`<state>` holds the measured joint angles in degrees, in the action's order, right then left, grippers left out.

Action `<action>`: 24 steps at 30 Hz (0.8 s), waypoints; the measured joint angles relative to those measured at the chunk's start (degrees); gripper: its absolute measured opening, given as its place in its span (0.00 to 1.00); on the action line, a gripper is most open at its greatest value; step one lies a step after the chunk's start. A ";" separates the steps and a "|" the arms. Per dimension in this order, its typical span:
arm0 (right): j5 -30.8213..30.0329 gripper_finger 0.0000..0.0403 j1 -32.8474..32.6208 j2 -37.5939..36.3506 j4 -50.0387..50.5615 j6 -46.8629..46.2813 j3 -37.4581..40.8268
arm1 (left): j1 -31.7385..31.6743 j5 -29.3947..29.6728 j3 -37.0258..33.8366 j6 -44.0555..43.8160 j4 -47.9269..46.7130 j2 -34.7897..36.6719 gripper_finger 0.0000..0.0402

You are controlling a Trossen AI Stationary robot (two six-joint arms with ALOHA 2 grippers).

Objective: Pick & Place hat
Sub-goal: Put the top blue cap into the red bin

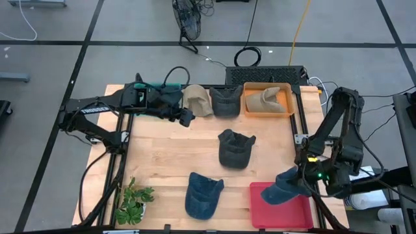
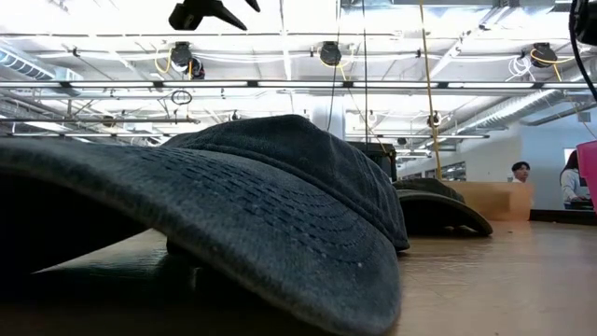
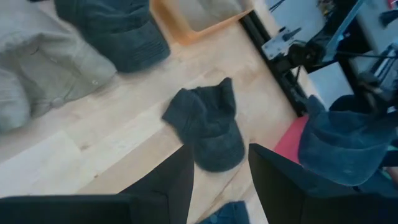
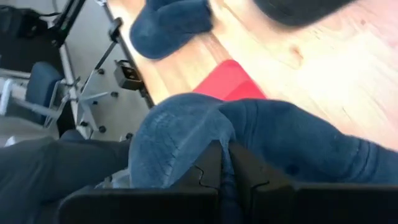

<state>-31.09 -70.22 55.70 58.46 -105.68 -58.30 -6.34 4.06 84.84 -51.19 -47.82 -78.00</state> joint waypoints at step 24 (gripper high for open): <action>2.68 0.00 0.89 17.37 1.38 -6.21 0.75 | -0.23 1.02 -0.02 4.03 1.56 0.00 0.41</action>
<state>-28.40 -69.33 73.07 59.84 -111.90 -57.55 -6.57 5.08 84.82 -47.16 -46.26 -78.00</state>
